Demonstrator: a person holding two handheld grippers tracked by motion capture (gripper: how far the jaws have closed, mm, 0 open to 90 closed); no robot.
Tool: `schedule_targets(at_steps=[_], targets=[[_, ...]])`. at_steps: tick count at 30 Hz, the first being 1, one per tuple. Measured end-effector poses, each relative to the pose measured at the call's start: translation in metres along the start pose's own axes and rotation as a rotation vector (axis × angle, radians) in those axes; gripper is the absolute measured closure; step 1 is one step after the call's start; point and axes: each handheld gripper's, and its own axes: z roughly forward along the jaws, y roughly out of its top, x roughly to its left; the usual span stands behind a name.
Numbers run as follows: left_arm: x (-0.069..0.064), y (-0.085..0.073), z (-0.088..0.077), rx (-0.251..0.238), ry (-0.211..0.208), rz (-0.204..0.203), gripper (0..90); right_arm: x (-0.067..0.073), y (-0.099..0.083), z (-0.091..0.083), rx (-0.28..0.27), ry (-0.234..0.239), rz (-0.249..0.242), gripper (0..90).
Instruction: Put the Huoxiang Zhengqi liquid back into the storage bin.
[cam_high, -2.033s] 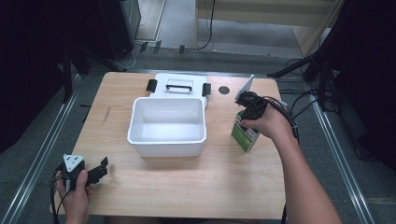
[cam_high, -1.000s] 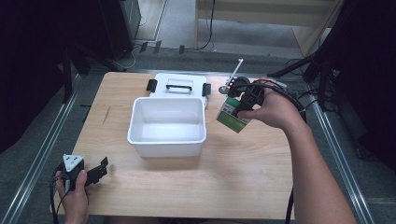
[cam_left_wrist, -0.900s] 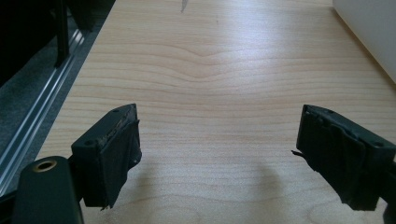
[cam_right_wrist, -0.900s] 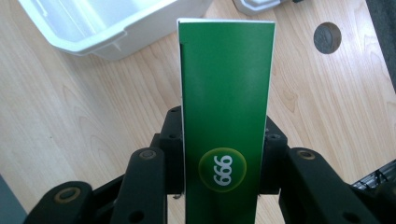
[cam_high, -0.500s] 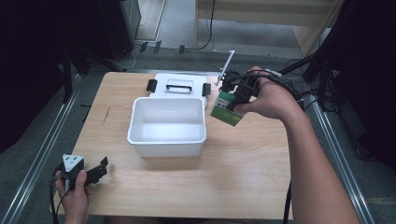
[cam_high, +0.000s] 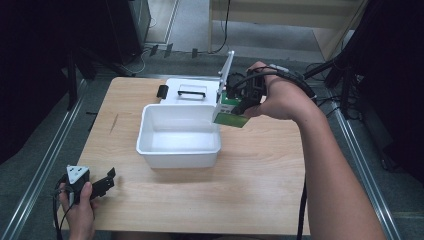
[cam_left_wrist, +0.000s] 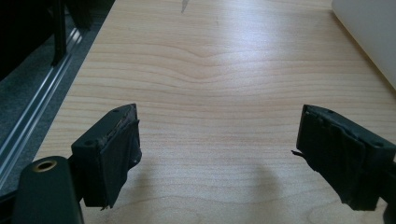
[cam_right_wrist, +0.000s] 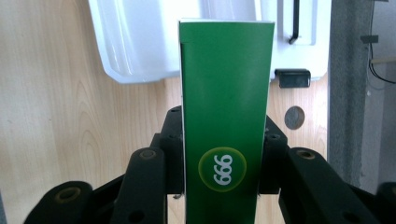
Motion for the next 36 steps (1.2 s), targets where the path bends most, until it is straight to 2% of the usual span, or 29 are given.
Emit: schedule_targets(at_steps=[2, 10, 16, 28, 36], targets=[[0.000, 0.000, 0.000, 0.001, -0.001, -0.001, 14.5, 0.000, 0.009, -0.001, -0.006, 0.016, -0.013, 64.2], [0.001, 0.000, 0.000, 0.000, -0.003, -0.005, 14.5, 0.000, 0.030, -0.005, -0.005, 0.017, -0.029, 64.2], [0.001, 0.000, 0.000, 0.002, -0.005, -0.009, 14.5, 0.003, 0.047, -0.002, 0.007, 0.030, -0.049, 64.2], [0.002, 0.001, 0.000, 0.003, -0.006, -0.012, 14.5, 0.008, 0.073, 0.021, 0.022, 0.082, -0.097, 64.1], [0.002, 0.001, 0.000, 0.002, -0.006, -0.012, 14.5, 0.007, 0.077, 0.032, 0.043, 0.085, -0.129, 64.0]])
